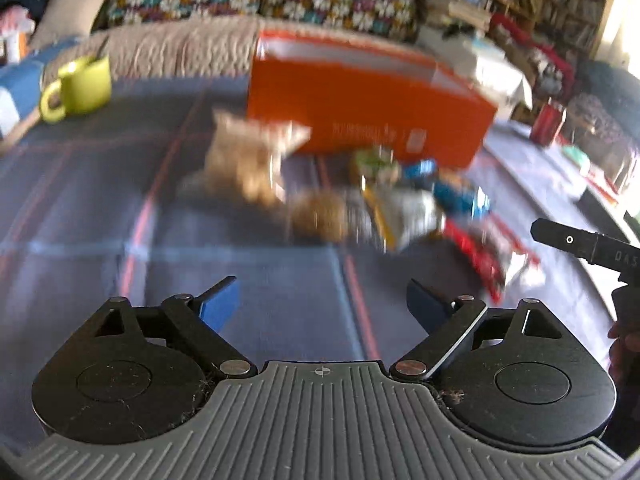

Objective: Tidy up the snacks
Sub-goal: 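Grasp a round cracker packet with the left tool while the right tool grasps a red-labelled bag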

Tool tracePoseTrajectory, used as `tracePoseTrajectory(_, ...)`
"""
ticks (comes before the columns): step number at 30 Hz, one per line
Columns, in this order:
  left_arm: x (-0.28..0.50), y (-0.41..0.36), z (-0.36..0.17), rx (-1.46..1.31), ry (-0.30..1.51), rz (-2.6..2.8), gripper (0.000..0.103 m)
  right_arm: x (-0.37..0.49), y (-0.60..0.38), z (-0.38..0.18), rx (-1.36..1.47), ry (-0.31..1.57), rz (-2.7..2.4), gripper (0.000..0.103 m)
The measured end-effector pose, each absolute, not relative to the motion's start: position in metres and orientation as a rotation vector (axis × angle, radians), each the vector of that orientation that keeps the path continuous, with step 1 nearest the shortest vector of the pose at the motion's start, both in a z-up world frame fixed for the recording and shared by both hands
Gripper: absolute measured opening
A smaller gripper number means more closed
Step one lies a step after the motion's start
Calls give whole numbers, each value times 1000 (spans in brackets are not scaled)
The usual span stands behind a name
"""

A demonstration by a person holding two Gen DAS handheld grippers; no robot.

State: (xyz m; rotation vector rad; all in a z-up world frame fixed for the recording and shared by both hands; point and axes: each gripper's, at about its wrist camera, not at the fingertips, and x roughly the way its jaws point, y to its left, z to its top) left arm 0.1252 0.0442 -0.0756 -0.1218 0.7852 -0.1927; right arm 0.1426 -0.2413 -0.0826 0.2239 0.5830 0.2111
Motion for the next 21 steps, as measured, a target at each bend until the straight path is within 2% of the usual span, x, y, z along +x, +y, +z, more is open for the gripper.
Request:
tracePoseTrajectory(6,138,26,-69,-45,735,-199,61,133,-233,-84,137,573,234,103)
tracePoseTrajectory(13,198,2,-65,196,671,-304,61,142,-253,-88,219,591,210,103)
tracePoseTrajectory(21,251,14,-73,567,863,-813,60,150,-273,-94,330,614,193,103)
